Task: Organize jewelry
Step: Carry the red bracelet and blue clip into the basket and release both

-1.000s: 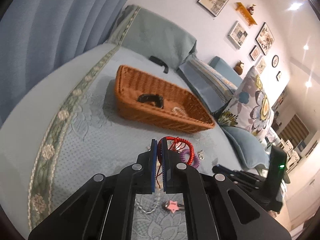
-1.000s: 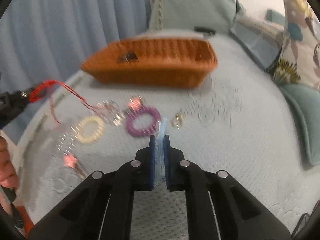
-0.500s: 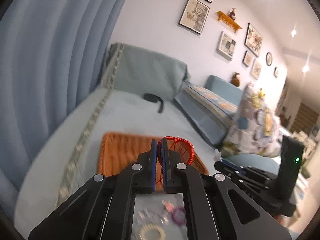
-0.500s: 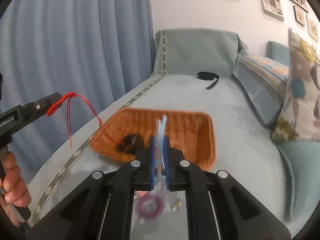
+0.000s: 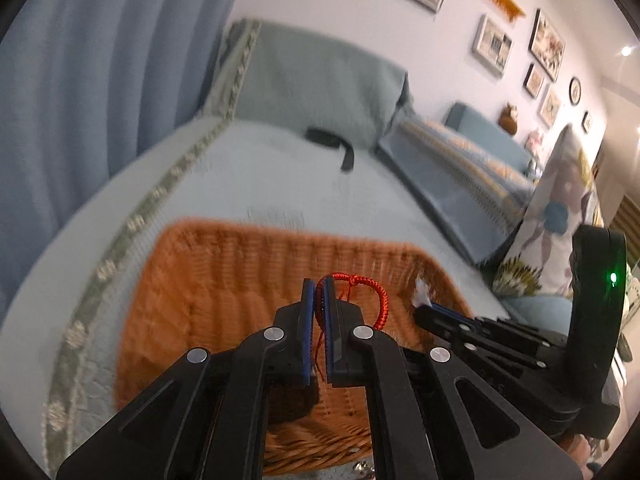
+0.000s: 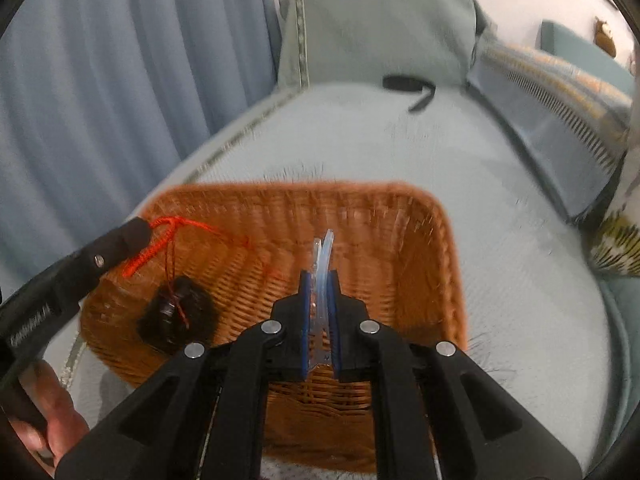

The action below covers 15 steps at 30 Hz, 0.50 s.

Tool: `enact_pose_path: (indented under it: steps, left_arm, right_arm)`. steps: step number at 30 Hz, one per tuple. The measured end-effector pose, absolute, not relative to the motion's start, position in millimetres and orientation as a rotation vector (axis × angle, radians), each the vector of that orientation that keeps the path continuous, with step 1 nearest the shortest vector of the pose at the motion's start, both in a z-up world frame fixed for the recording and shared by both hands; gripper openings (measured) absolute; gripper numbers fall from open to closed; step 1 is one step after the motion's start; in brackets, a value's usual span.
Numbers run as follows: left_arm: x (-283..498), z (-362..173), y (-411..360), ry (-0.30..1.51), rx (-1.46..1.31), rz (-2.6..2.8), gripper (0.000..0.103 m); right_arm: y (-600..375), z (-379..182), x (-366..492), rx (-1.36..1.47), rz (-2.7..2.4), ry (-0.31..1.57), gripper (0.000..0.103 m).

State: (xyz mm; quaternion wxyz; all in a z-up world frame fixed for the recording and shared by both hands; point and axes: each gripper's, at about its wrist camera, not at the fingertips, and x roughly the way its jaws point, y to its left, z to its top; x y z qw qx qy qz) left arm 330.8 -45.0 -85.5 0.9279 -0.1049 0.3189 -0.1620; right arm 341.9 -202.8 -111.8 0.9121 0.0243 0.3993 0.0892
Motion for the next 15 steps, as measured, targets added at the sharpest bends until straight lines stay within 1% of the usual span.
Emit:
enact_pose_path:
  steps: [9, 11, 12, 13, 14, 15]
  left_arm:
    - [334.4, -101.6, -50.7, 0.724, -0.191, -0.349, 0.003]
    - [332.6, -99.9, -51.5, 0.725, -0.189, -0.364, 0.007]
    - [328.4, -97.3, -49.4, 0.719, -0.187, -0.368, 0.015]
    - [324.8, -94.5, -48.7, 0.711, -0.187, -0.372, 0.026]
    - [320.1, -90.7, -46.8, 0.703, -0.189, -0.378, 0.032]
    - [312.3, -84.6, -42.8, 0.687, -0.193, -0.387, 0.04]
  right_arm:
    - [-197.6, -133.2, 347.4, 0.021, 0.174, 0.892, 0.006]
    - [-199.3, -137.4, 345.0, 0.024, 0.172, 0.903, 0.007]
    - [-200.9, -136.7, 343.4, 0.034, 0.179, 0.907, 0.007]
    - [-202.8, -135.7, 341.1, 0.051, 0.192, 0.909, 0.009]
    - [-205.2, -133.1, 338.0, 0.06, 0.2, 0.905, 0.01]
    - [-207.1, -129.5, 334.2, 0.066, 0.205, 0.897, 0.014]
